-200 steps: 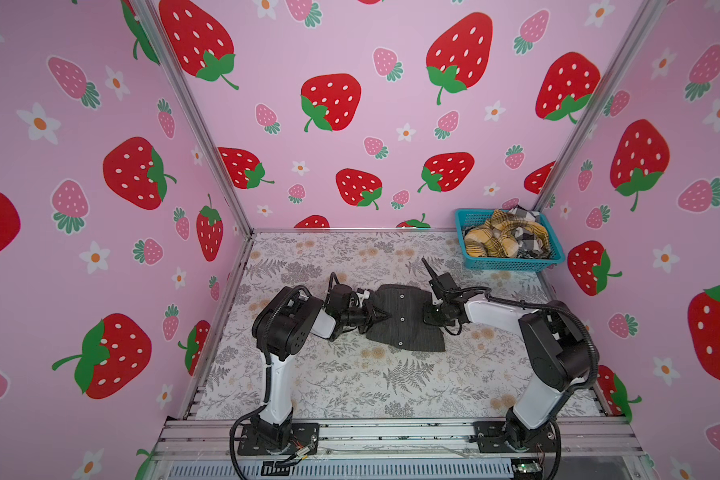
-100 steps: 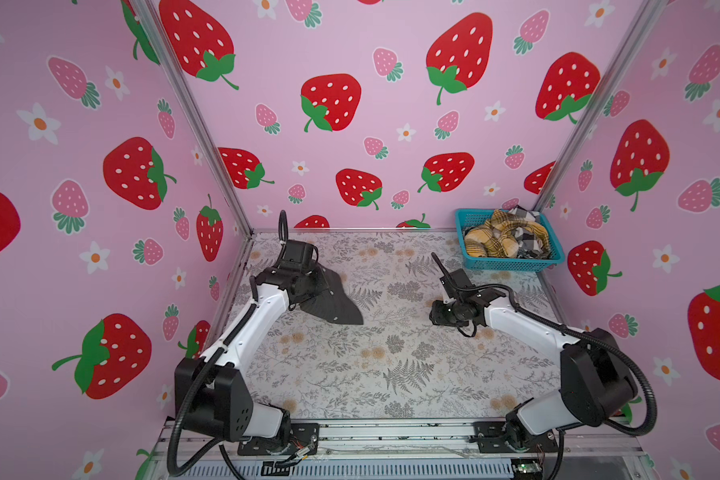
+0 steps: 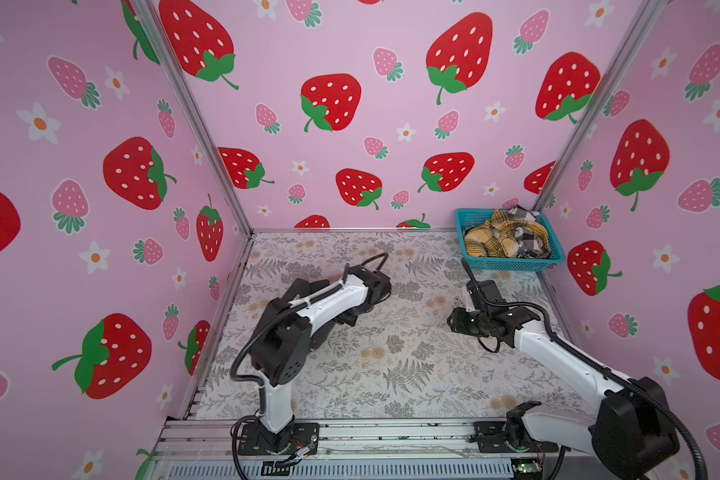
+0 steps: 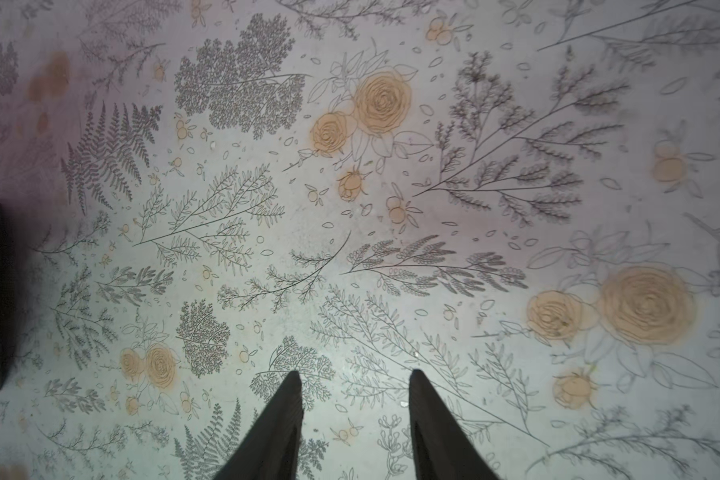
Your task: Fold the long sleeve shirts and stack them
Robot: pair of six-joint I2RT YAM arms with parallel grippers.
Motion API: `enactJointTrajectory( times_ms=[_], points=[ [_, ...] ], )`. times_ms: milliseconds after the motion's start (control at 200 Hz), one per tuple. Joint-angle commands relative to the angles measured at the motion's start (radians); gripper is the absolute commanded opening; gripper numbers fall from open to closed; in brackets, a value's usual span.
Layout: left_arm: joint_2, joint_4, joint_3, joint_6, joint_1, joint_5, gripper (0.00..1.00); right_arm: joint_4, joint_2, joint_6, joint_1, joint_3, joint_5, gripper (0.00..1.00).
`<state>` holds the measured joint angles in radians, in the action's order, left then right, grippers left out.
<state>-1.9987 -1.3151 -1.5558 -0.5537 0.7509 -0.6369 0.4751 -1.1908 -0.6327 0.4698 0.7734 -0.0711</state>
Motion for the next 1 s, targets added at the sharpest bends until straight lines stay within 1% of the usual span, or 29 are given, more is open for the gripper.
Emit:
enactJointTrajectory(
  times_ms=[0,5,25,30,35,40,50,115,160,210,255,315,370,430,490,540,575,635,665,705,730,765,815,870,940,990],
  points=[
    [-0.147,-0.054,-0.159,-0.073,0.124,0.142,0.49,0.042,0.049,0.017,-0.044,-0.026,-0.012,0.50],
    [-0.152,-0.051,-0.166,-0.072,0.130,0.151,0.54,0.044,0.051,0.018,-0.047,-0.028,-0.012,0.50],
    [-0.179,-0.041,-0.196,-0.063,0.149,0.199,0.81,0.052,0.060,0.021,-0.054,-0.032,-0.013,0.51],
    [-0.186,-0.038,-0.205,-0.060,0.154,0.210,0.90,0.054,0.063,0.022,-0.056,-0.032,-0.013,0.53],
    [-0.192,-0.034,-0.213,-0.057,0.158,0.225,0.95,0.055,0.065,0.022,-0.058,-0.033,-0.013,0.54],
    [-0.196,-0.031,-0.220,-0.054,0.162,0.238,0.98,0.057,0.068,0.022,-0.060,-0.034,-0.012,0.55],
    [-0.206,-0.024,-0.234,-0.048,0.170,0.259,1.00,0.061,0.073,0.023,-0.062,-0.036,-0.011,0.57],
    [-0.247,-0.001,-0.332,-0.038,0.230,0.396,0.99,0.077,0.104,0.027,-0.083,-0.043,-0.016,0.65],
    [-0.251,0.006,-0.392,-0.038,0.263,0.480,0.99,0.091,0.123,0.029,-0.094,-0.041,-0.015,0.67],
    [-0.232,-0.003,-0.446,-0.061,0.290,0.528,0.99,0.108,0.135,0.034,-0.103,-0.032,-0.015,0.69],
    [-0.190,0.005,-0.461,-0.072,0.306,0.574,0.99,0.120,0.140,0.038,-0.103,-0.022,-0.017,0.70],
    [-0.101,0.010,-0.454,-0.096,0.315,0.594,0.99,0.116,0.129,0.052,-0.103,-0.010,-0.047,0.71],
    [0.007,0.027,-0.401,-0.115,0.303,0.590,0.99,0.105,0.104,0.073,-0.092,-0.003,-0.108,0.71],
    [0.142,0.044,-0.311,-0.133,0.264,0.561,0.99,0.072,0.065,0.086,-0.026,0.006,-0.138,0.69],
    [0.281,0.072,-0.184,-0.127,0.177,0.547,0.99,0.043,0.008,0.081,0.092,0.036,-0.134,0.69],
    [0.402,0.133,-0.044,-0.106,0.056,0.568,0.99,0.003,-0.056,0.061,0.184,0.071,-0.133,0.69],
    [0.482,0.204,0.061,-0.084,-0.047,0.620,0.99,-0.039,-0.098,0.046,0.223,0.092,-0.155,0.69],
    [0.596,0.343,0.221,-0.044,-0.237,0.712,1.00,-0.133,-0.171,0.006,0.256,0.113,-0.215,0.68],
    [0.634,0.409,0.301,-0.030,-0.338,0.762,0.99,-0.207,-0.208,-0.005,0.264,0.121,-0.257,0.68],
    [0.666,0.506,0.388,-0.010,-0.456,0.860,0.98,-0.269,-0.272,-0.013,0.273,0.146,-0.304,0.67],
    [0.672,0.563,0.432,-0.004,-0.517,0.907,0.94,-0.286,-0.313,-0.006,0.280,0.174,-0.315,0.66],
    [0.667,0.628,0.480,-0.003,-0.600,0.977,0.85,-0.298,-0.365,0.018,0.293,0.220,-0.325,0.66],
    [0.639,0.721,0.531,0.003,-0.683,1.066,0.75,-0.300,-0.444,0.041,0.304,0.282,-0.309,0.66],
    [0.592,0.788,0.565,0.004,-0.744,1.111,0.64,-0.287,-0.516,0.057,0.302,0.339,-0.303,0.66],
    [0.514,0.838,0.568,0.008,-0.782,1.177,0.62,-0.272,-0.603,0.070,0.294,0.401,-0.311,0.66],
    [0.469,0.847,0.558,0.015,-0.794,1.163,0.65,-0.295,-0.646,0.066,0.292,0.423,-0.339,0.66]
  ],
)
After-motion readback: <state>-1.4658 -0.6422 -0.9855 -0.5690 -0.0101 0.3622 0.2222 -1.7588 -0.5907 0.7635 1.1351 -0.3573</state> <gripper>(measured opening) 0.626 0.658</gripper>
